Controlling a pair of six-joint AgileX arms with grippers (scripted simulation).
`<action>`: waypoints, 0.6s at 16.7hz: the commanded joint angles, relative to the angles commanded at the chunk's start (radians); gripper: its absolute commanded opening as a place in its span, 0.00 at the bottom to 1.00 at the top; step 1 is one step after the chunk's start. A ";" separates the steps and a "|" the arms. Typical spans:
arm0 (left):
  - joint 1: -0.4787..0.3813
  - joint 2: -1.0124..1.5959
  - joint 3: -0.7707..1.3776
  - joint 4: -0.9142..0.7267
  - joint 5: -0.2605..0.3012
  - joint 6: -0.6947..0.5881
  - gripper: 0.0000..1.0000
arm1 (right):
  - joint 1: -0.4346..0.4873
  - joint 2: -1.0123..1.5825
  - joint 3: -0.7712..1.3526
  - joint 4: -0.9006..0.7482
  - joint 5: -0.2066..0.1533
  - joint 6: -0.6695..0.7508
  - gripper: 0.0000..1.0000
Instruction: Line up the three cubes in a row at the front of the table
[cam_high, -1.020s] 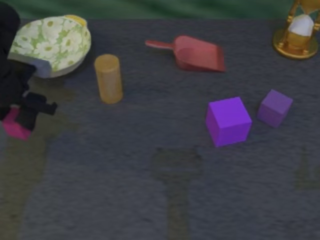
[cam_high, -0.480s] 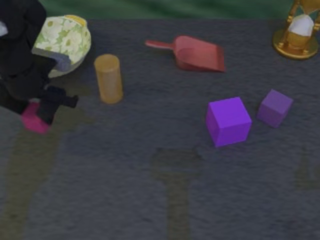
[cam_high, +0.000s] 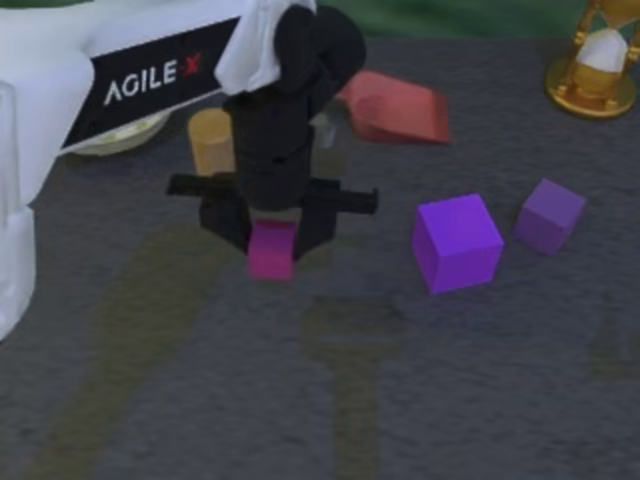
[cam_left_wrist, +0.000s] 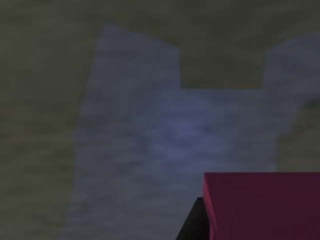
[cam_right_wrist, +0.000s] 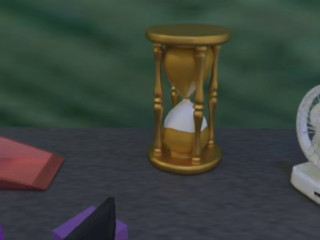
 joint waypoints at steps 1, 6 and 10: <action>-0.065 0.026 0.044 -0.021 -0.002 -0.099 0.00 | 0.000 0.000 0.000 0.000 0.000 0.000 1.00; -0.337 0.111 0.221 -0.094 -0.014 -0.463 0.00 | 0.000 0.000 0.000 0.000 0.000 0.000 1.00; -0.429 0.125 0.276 -0.109 -0.023 -0.567 0.00 | 0.000 0.000 0.000 0.000 0.000 0.000 1.00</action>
